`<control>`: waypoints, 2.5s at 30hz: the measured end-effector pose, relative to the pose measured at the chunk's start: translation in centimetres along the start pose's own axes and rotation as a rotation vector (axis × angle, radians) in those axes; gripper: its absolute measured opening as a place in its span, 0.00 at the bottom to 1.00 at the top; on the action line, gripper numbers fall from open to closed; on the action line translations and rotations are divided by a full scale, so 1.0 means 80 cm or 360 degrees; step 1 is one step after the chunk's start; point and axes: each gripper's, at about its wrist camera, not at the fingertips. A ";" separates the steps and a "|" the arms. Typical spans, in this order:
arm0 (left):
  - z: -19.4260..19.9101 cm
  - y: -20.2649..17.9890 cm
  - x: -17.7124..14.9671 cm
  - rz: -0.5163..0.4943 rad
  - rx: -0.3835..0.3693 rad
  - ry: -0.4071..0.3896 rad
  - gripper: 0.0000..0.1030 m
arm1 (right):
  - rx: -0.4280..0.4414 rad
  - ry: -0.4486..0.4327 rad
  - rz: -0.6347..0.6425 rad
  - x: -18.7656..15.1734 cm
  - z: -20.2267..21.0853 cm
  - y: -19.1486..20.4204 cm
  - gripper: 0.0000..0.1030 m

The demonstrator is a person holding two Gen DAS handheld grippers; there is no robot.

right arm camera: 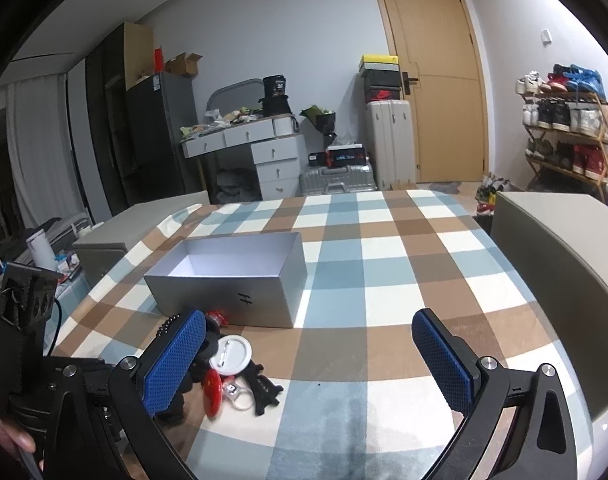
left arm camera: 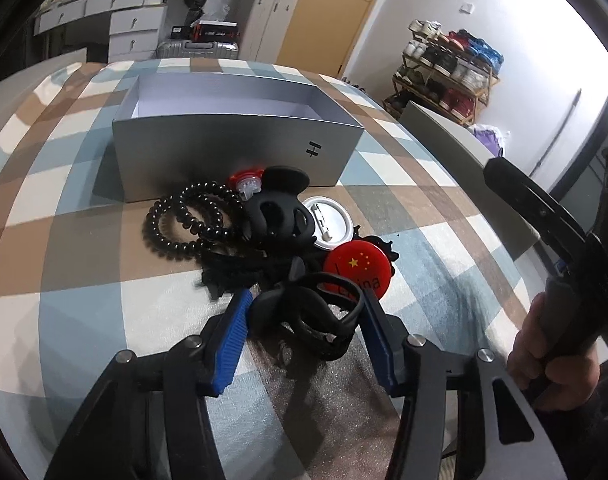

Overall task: Organize jewelry
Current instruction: 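Lower the left gripper onto the black hair claw clip and close it, then lift the black claw clip with the left gripper while the right gripper grasps the red ornament, then carry both items into the grey box and open both grippers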

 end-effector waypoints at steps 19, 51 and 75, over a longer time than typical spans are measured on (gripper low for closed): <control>0.041 0.021 0.006 0.0013 0.0051 -0.0149 0.47 | 0.0358 0.0297 -0.0005 -0.039 -0.022 0.047 1.00; 0.075 0.048 0.002 0.0107 0.0089 -0.0246 0.47 | 0.0244 0.0441 0.0449 -0.068 -0.031 0.106 0.07; 0.069 0.036 0.077 0.0017 0.0109 -0.0370 0.47 | 0.0549 0.0179 -0.0112 0.044 -0.023 0.056 0.07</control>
Point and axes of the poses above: each gripper's, at about its wrist camera, not at the fingertips, and z roughly against the way its jaws point, y to its left, x to its top, and after that the axes turned 13 degrees about -y, right-handed
